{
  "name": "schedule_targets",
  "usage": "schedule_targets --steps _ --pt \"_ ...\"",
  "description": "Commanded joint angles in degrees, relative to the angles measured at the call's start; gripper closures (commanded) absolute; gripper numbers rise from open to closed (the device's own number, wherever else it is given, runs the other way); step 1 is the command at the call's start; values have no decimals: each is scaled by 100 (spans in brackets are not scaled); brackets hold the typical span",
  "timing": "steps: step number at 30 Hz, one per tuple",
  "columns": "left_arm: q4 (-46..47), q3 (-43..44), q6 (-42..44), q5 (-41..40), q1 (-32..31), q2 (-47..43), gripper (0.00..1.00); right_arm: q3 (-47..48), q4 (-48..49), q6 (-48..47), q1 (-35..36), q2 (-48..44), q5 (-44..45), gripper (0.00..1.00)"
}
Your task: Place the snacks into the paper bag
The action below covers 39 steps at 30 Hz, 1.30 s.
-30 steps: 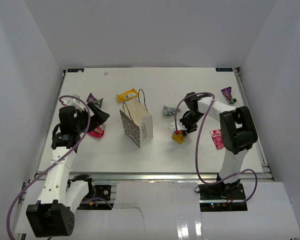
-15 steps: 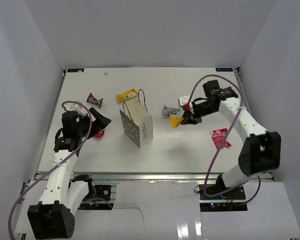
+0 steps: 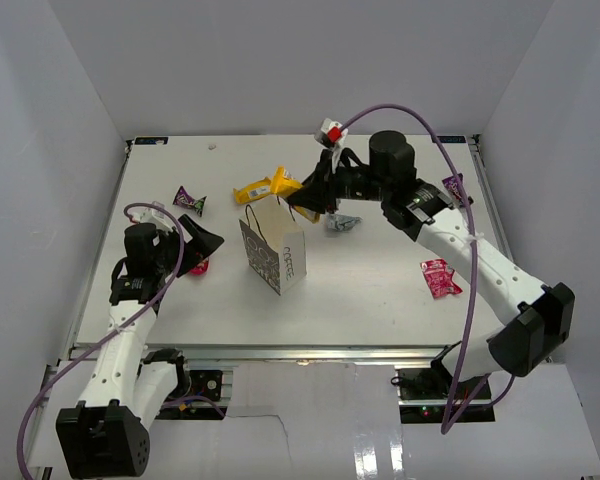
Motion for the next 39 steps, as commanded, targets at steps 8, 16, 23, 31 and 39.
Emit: schedule_targets --steps 8,16,23,31,39 --pt "-38 -127 -107 16 6 -485 2 747 1809 1530 1239 597 3289 78" --pt "-38 -110 -54 25 6 -441 2 378 2125 1460 1398 694 3870 71" --pt "-38 -127 -45 16 -2 -450 2 202 2240 1372 1424 764 3791 64" --pt "-91 -118 -27 -19 7 -494 2 61 2240 1292 1512 747 3765 59" --pt "-82 -118 -19 -19 7 -441 2 -79 2213 1143 1582 641 3738 54"
